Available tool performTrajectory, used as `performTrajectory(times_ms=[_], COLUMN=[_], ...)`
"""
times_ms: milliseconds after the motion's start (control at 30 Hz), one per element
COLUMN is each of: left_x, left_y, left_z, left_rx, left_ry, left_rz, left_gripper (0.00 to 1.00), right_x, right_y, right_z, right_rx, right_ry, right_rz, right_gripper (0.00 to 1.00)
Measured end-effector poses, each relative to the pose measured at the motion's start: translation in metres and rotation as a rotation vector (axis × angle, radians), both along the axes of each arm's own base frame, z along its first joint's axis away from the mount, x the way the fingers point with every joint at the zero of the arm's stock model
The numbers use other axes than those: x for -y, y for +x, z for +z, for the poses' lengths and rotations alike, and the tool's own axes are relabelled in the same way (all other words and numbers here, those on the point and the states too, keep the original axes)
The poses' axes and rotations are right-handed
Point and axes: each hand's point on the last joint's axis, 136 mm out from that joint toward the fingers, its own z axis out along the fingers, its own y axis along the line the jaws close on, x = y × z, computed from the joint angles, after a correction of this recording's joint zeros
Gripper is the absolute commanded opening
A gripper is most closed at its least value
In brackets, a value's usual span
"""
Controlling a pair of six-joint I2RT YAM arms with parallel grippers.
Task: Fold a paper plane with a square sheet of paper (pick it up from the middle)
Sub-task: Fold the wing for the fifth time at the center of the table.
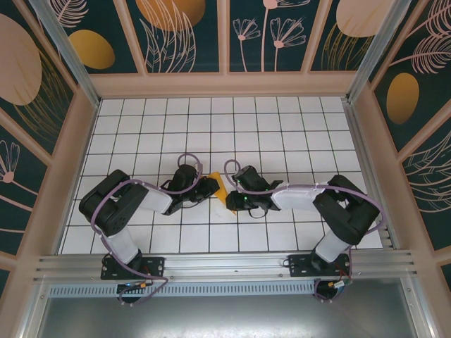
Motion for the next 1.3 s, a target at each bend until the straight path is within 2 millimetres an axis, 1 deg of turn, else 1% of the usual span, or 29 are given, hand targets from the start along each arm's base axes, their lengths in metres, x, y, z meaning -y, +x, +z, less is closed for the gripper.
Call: performTrajectory(times_ms=[233,433,533,700,833,1067,1167,1300], left_x=[0.0,0.0,0.0,0.0,0.0,0.0,0.0,0.0], left_y=[0.0,0.0,0.0,0.0,0.0,0.0,0.0,0.0], left_z=[0.0,0.0,0.0,0.0,0.0,0.0,0.0,0.0], left_rx=[0.0,-0.001,-0.001,-0.001,-0.001,0.0,0.002,0.002], left_ry=[0.0,0.001,0.001,0.001,0.001,0.001,0.002,0.003], left_rz=[0.0,0.0,0.0,0.0,0.0,-0.001,-0.002,-0.003], left_gripper=[0.22,0.22,0.22,0.21,0.22,0.22,0.21,0.21], right_x=[0.002,0.004,0.004,0.003,0.004,0.001,0.002,0.002], right_y=[0.0,0.001,0.002,0.002,0.001,0.002,-0.001,-0.006], right_z=[-0.003,-0.006,-0.005,-0.003,0.001,0.017,0.015,0.006], right_rx=[0.001,0.003,0.001,-0.002,-0.004,0.015,0.013,0.013], right_ry=[0.001,0.004,0.009,0.016,0.021,0.06,0.05,-0.003], right_rz=[-0.012,-0.039,-0.044,-0.054,-0.061,-0.052,-0.043,-0.019], right_gripper=[0.19,0.1,0.14,0.18,0.25,0.39,0.4,0.4])
